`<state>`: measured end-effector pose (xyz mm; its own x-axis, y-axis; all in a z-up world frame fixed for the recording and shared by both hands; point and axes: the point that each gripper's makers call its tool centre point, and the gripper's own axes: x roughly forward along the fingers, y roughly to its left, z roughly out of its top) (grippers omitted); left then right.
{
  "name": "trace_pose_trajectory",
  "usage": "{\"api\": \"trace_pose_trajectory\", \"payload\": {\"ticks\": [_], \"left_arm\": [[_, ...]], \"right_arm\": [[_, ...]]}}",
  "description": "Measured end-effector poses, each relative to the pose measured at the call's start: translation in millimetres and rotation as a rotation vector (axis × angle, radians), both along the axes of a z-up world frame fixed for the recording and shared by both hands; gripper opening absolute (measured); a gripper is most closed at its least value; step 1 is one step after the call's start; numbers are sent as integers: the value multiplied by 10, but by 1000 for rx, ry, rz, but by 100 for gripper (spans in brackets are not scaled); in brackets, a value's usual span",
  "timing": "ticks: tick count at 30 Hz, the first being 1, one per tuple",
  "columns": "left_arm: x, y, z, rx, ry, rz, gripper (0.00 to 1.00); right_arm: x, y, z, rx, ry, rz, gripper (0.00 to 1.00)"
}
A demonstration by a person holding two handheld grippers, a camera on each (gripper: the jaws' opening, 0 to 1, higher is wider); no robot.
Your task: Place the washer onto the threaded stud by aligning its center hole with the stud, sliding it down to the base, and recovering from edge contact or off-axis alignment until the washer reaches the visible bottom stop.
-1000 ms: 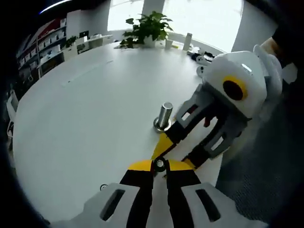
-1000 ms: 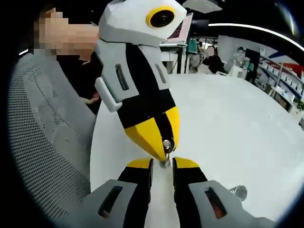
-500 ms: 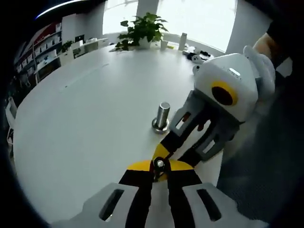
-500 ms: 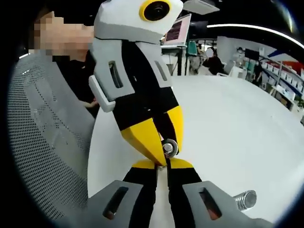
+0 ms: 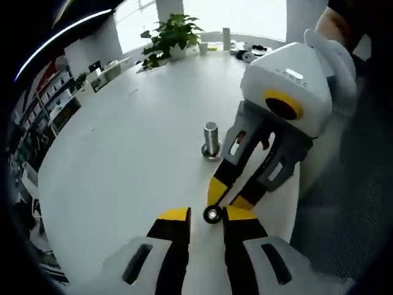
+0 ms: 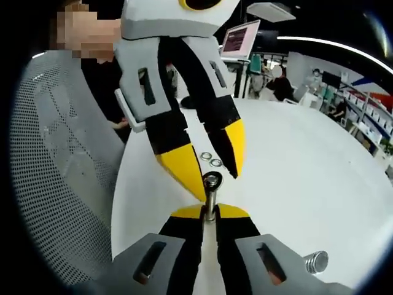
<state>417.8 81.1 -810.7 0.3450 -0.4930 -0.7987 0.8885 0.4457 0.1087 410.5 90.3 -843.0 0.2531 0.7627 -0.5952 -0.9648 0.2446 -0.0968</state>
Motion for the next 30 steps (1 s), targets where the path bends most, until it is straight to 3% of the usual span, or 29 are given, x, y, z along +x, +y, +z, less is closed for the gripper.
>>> {"api": "trace_pose_trajectory", "payload": {"ticks": [4, 13, 18, 20, 26, 28, 30], "left_arm": [[-48, -5, -64, -19, 65, 39, 13], [-37, 14, -165, -2, 73, 75, 11], [-47, 60, -216, 33, 68, 55, 8], [-70, 76, -234, 49, 73, 39, 0], [-16, 67, -212, 45, 52, 34, 0], [-51, 82, -243, 53, 70, 29, 0], [-72, 142, -242, 99, 43, -21, 0]], "right_arm": [[-1, 7, 3, -6, -13, 6, 8], [-7, -8, 9, -18, -21, 9, 8], [0, -5, 5, -8, -14, 7, 8], [8, -15, -5, -8, -16, 5, 8], [20, -6, 1, -5, -11, 3, 8], [18, 2, -2, -2, -8, 2, 8], [22, 0, -5, 3, -4, 0, 8]]}}
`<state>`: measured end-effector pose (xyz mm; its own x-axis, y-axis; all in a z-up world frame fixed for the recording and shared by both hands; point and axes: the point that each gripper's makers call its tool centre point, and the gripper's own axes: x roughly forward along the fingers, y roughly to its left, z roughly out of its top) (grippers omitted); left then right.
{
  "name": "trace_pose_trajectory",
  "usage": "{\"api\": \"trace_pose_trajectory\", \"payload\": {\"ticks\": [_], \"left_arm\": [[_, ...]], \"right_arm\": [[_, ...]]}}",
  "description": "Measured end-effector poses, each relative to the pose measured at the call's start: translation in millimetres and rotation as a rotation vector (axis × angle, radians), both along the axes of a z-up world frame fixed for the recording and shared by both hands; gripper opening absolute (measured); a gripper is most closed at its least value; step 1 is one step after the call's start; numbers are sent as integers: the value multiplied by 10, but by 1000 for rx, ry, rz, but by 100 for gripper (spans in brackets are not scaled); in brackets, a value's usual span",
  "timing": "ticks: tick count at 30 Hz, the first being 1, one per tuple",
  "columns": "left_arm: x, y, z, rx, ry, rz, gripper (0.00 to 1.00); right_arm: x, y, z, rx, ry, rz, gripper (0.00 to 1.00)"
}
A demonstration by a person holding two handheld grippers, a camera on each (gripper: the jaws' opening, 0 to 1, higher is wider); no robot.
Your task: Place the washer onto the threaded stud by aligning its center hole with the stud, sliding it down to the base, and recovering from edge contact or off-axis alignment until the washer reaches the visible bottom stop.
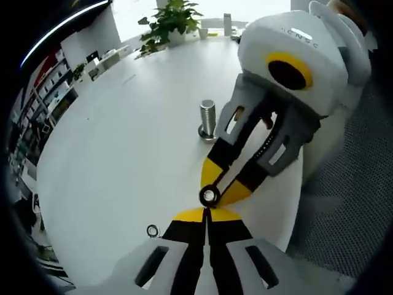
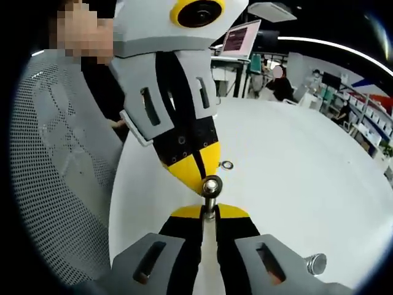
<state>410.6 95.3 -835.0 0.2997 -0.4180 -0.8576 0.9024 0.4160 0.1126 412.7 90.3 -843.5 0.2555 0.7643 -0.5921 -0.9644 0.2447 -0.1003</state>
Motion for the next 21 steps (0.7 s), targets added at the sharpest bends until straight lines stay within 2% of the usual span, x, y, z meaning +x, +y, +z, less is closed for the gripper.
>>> {"api": "trace_pose_trajectory", "payload": {"ticks": [1, 3, 4, 5, 6, 8, 9, 10, 12, 13, 16, 18, 19, 20, 21], "left_arm": [[-13, 26, 13, 16, -7, -29, 0], [-18, 49, 65, -28, 26, 11, 0], [-34, 40, 102, -105, 108, 101, 0], [3, 30, 159, -167, 136, 163, 0], [106, 25, 258, -259, 124, 229, 0], [226, 59, 398, -363, 131, 319, 0], [256, 41, 456, -410, 133, 335, 0], [269, -26, 538, -488, 144, 333, 0], [257, -106, 587, -570, 176, 348, 0], [242, -107, 551, -574, 191, 362, 0], [164, -141, 422, -558, 209, 326, 0], [91, -137, 278, -537, 255, 334, 0], [26, -192, 289, -562, 289, 306, 0], [90, -181, 290, -561, 276, 341, 0], [107, -171, 313, -559, 259, 335, 0]], "right_arm": [[0, -2, 1, 0, 0, 0, 8], [-4, -5, 2, 4, -1, 2, 8], [-3, -7, 1, 6, 0, 2, 8], [-3, -10, 1, 8, 1, 1, 8], [-1, -11, 1, 10, 2, 1, 8], [1, -14, -1, 12, 5, -1, 8], [0, -14, -1, 14, 6, -2, 8], [3, -12, -2, 17, 7, -3, 8], [4, -9, -4, 23, 15, -7, 8], [4, -11, -8, 23, 19, -8, 8], [6, -14, -11, 30, 28, -10, 8], [0, -19, -14, 35, 34, -6, 8], [-7, -23, -15, 31, 31, 1, 8], [-7, -19, -19, 31, 32, -2, 8], [-15, -15, -30, 29, 37, -2, 8]]}}
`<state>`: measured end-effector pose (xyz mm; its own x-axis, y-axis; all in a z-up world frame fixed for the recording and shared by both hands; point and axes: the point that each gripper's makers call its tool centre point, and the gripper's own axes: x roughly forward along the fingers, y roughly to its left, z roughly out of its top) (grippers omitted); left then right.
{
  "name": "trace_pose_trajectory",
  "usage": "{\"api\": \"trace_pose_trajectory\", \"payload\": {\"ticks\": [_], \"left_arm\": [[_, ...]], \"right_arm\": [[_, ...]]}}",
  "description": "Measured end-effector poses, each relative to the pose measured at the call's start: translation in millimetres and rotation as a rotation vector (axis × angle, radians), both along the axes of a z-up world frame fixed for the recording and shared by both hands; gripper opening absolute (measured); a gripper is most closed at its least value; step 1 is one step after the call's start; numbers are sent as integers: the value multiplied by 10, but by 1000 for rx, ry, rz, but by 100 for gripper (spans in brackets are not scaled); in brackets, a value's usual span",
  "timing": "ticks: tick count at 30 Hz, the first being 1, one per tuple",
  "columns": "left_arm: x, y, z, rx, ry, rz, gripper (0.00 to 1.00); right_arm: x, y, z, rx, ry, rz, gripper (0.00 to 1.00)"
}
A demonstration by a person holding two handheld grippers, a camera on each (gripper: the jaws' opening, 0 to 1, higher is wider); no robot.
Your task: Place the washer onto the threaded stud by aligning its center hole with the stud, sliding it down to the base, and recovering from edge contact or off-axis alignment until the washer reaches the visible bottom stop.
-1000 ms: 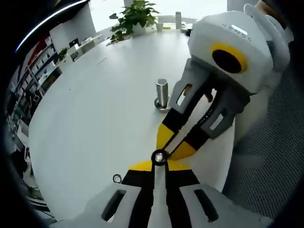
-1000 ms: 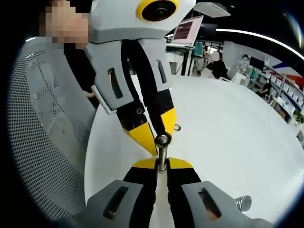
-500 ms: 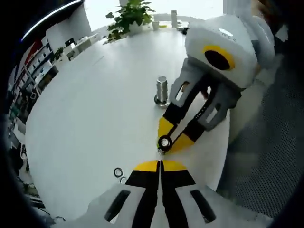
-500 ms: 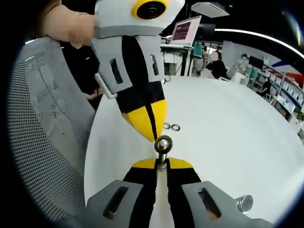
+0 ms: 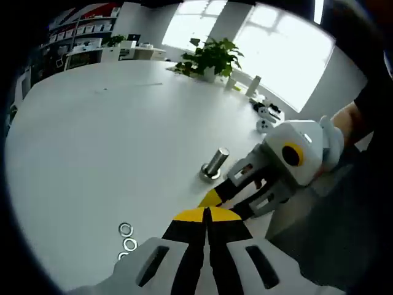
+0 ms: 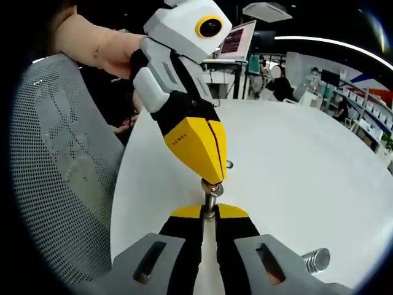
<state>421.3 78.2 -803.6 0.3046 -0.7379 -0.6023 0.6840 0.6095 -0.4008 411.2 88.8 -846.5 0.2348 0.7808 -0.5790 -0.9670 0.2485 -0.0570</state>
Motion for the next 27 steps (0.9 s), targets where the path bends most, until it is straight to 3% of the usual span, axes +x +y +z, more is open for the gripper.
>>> {"api": "trace_pose_trajectory", "payload": {"ticks": [4, 16, 20, 27], "left_arm": [[51, -46, 126, -68, 10, 42, 0], [139, 164, 81, -21, -3, 95, 0], [164, 231, 45, -7, 0, 112, 0], [278, 475, 48, 31, -24, 185, 0]], "right_arm": [[24, -3, -12, 7, 18, -13, 8], [22, -39, -88, -54, 15, 19, 11], [17, -31, -27, -43, 8, 17, 15], [5, -71, 242, -68, -34, 38, 22]]}}
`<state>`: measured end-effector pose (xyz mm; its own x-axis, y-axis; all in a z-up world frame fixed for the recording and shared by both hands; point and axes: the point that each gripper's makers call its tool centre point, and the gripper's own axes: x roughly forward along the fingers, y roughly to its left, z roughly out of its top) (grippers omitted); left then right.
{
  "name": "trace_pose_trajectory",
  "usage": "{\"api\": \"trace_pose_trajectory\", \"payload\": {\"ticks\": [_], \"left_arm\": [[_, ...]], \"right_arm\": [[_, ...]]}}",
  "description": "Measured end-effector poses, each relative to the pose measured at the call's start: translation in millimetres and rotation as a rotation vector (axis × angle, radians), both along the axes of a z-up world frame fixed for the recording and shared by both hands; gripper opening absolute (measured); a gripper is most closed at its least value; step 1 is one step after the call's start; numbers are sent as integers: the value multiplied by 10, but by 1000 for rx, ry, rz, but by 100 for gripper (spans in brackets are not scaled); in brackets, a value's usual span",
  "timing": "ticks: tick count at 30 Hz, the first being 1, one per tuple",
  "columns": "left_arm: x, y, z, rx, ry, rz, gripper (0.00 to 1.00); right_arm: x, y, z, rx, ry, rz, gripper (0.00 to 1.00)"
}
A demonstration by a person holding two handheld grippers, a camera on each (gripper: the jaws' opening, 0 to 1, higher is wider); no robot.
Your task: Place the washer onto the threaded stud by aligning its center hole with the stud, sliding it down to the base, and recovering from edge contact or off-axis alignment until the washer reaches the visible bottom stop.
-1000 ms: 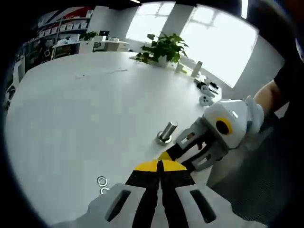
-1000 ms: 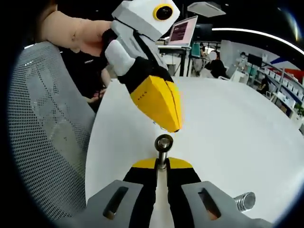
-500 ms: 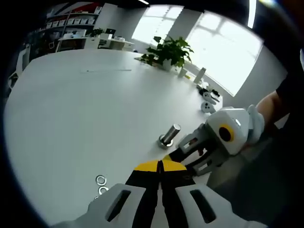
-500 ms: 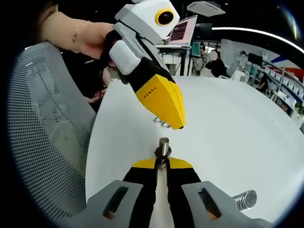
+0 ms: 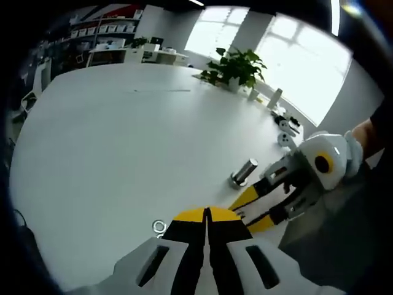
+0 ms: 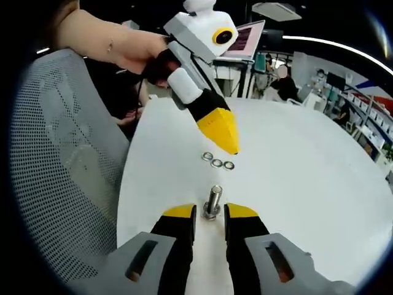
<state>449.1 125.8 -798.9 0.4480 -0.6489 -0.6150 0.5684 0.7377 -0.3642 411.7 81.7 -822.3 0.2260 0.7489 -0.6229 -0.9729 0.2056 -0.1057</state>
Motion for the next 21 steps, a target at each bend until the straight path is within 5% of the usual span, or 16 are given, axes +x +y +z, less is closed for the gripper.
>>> {"api": "trace_pose_trajectory", "payload": {"ticks": [13, 21], "left_arm": [[112, 312, 443, 69, -118, 69, 0], [-20, 400, 753, 118, -205, 103, 8]], "right_arm": [[36, -364, 822, 107, -22, -62, 23], [-269, -700, 1111, 146, 41, -60, 27]]}}
